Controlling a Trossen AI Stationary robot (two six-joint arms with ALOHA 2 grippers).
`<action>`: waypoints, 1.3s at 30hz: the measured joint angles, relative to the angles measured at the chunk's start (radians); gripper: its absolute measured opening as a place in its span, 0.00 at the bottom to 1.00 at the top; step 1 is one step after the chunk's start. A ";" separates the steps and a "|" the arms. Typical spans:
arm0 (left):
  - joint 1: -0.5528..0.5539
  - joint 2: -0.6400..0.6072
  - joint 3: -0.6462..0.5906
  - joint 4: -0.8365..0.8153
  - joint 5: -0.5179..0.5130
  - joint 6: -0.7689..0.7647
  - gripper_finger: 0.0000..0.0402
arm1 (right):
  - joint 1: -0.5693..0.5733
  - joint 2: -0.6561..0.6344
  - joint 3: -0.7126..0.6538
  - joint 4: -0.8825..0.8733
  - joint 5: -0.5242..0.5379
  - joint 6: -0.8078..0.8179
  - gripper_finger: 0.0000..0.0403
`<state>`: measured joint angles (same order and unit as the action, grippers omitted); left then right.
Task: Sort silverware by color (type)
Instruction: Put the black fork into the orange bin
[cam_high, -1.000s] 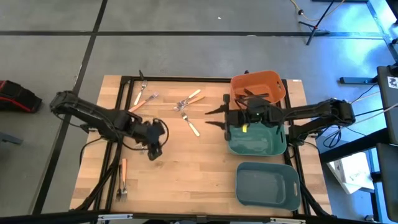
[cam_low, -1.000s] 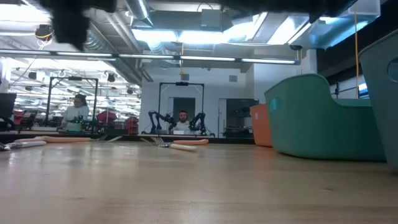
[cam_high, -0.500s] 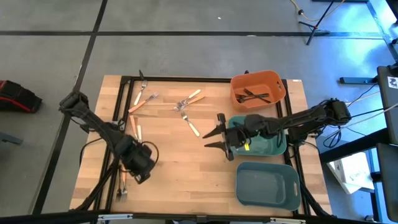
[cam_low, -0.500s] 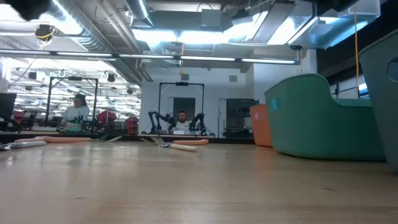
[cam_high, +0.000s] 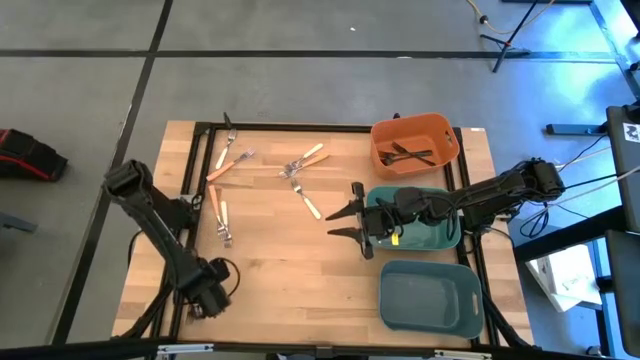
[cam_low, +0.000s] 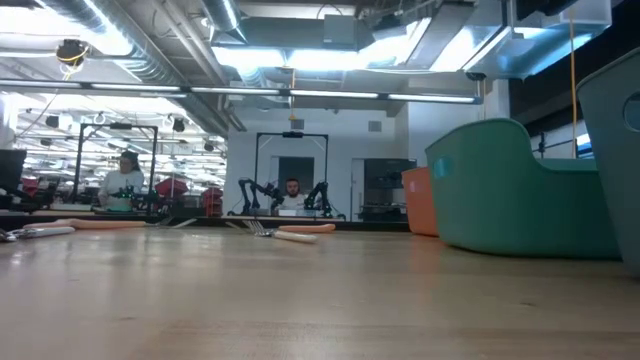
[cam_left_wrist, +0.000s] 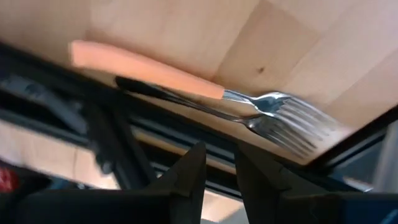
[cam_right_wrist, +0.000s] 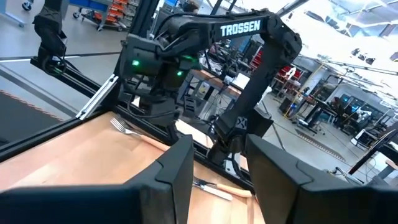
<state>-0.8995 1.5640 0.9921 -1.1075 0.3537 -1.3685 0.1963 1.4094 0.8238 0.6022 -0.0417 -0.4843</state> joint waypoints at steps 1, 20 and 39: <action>-0.009 0.007 -0.013 0.024 0.000 0.017 0.20 | 0.000 0.000 0.000 0.000 0.000 0.000 0.35; -0.032 0.099 -0.157 0.235 -0.053 0.119 0.20 | 0.000 0.000 0.000 -0.001 0.001 -0.019 0.35; 0.009 0.098 -0.122 0.173 0.123 -0.141 0.20 | 0.000 0.000 0.000 -0.002 0.001 -0.020 0.35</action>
<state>-0.8909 1.6615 0.8705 -0.9342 0.4762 -1.5099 0.1963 1.4090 0.8238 0.6006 -0.0406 -0.5041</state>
